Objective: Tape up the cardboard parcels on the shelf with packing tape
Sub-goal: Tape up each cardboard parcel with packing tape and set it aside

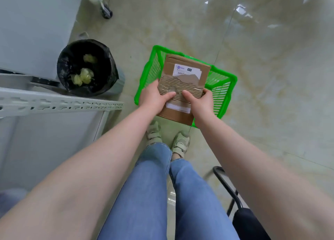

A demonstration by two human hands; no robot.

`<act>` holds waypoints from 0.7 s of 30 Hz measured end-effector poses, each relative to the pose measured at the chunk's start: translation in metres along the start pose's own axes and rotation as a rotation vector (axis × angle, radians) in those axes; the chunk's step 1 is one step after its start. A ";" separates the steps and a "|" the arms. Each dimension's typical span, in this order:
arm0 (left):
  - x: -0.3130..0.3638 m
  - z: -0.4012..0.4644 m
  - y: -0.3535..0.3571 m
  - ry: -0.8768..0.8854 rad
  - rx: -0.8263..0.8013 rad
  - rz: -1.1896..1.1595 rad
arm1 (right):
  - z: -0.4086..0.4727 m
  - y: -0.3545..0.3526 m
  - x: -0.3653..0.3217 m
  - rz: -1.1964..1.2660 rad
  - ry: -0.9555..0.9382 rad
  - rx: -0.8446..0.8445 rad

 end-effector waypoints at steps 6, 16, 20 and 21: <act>-0.029 0.093 0.075 -0.085 -0.057 -0.005 | 0.100 0.023 0.076 -0.020 0.061 0.022; -0.088 0.254 0.169 -0.195 -0.006 0.018 | 0.254 0.090 0.172 -0.060 0.057 0.038; -0.104 0.288 0.192 -0.186 0.020 0.023 | 0.286 0.108 0.201 -0.051 0.084 0.044; -0.107 0.294 0.197 -0.187 0.021 0.026 | 0.292 0.109 0.206 -0.054 0.087 0.046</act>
Point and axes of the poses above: each hand's wrist, its own z-axis towards the middle knuckle, its own y-axis out of the palm, x = y × z, the point moved 8 cm from there along z, towards the middle knuckle, and after that the axes turned 15 degrees about z, right-handed, at the moved point
